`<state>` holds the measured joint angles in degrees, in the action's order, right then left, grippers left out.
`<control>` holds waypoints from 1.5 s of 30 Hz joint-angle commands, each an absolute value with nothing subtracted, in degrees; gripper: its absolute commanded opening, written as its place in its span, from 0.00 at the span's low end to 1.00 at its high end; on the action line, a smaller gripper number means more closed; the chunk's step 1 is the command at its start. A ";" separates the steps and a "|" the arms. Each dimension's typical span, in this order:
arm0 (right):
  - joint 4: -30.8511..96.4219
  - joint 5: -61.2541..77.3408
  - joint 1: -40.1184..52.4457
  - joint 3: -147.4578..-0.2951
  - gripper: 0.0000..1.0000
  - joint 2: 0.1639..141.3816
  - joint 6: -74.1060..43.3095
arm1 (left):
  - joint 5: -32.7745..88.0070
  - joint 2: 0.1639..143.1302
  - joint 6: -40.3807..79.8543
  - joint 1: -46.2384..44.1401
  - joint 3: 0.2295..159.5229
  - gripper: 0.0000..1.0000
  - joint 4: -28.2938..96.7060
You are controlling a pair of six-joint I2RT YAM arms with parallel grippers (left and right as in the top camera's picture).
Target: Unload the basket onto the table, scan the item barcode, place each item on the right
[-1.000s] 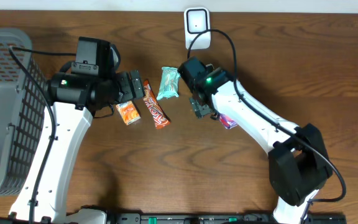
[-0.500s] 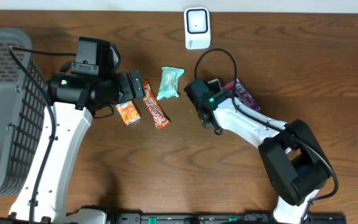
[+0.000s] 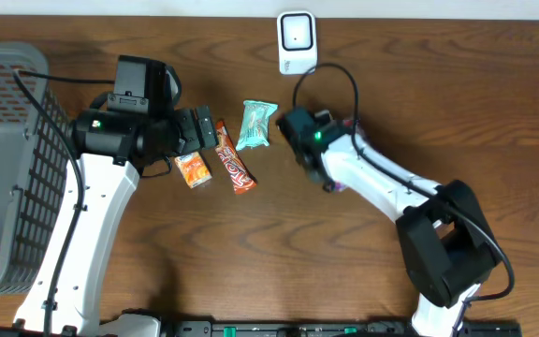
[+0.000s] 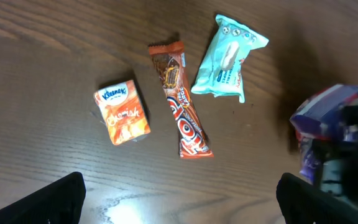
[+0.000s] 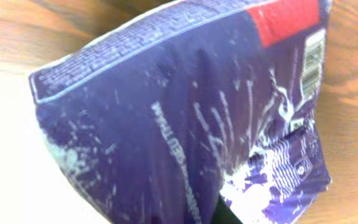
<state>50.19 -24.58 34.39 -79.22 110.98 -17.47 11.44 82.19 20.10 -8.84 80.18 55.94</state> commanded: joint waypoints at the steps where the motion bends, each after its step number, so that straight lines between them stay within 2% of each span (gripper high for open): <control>1: 54.85 -6.04 30.83 -91.02 0.01 110.98 -13.08 | 11.05 82.35 19.77 -8.75 80.49 0.98 56.14; 5: 59.61 13.85 25.41 -98.65 0.01 110.98 -11.42 | 11.07 82.35 19.75 -8.75 80.49 0.98 56.14; 8: 59.00 32.60 20.29 -98.74 0.01 111.02 -8.43 | 11.05 82.35 19.75 -8.75 80.49 0.98 56.14; 13: 55.07 59.75 12.53 -91.70 0.01 112.55 -4.78 | 11.07 82.35 19.77 -8.75 80.49 0.98 56.14; 16: 50.24 69.97 9.52 -85.43 0.01 114.06 -4.19 | 11.05 82.35 19.77 -8.75 80.49 0.98 56.14; 17: 48.82 71.11 8.43 -83.42 0.04 114.59 -4.19 | 11.05 82.35 19.77 -8.75 80.49 0.98 56.14; 19: 47.46 67.35 6.04 -80.42 0.14 115.11 -4.21 | 11.05 82.35 19.75 -8.73 80.49 0.98 56.14; 23: 48.69 44.45 1.87 -79.29 0.24 115.09 -8.60 | 11.07 82.35 19.77 -8.75 80.49 0.98 56.14; 24: 49.34 40.07 0.73 -79.55 0.31 115.07 -8.73 | 11.07 82.35 19.77 -8.75 80.49 0.98 56.14; 28: 52.47 37.98 -2.79 -81.89 0.59 115.07 -8.69 | 11.05 82.35 19.77 -8.75 80.49 0.98 56.14; 34: 61.10 37.78 -4.60 -90.19 0.80 115.07 -4.54 | 11.05 82.35 19.77 -8.75 80.49 0.98 56.14; 36: 63.05 37.15 -4.08 -92.20 0.84 115.07 -3.49 | 11.05 82.35 19.77 -8.73 80.49 0.98 56.14; 39: 63.44 31.35 -3.31 -92.82 0.96 115.07 -3.53 | 11.05 82.35 19.77 -8.75 80.49 0.98 56.14; 42: 63.53 23.59 -2.81 -92.36 0.99 115.31 -3.53 | 11.05 82.35 19.77 -8.75 80.49 0.98 56.14; 45: 62.76 17.91 -2.68 -90.78 0.99 115.44 -3.55 | 11.05 82.35 19.75 -8.75 80.49 0.98 56.14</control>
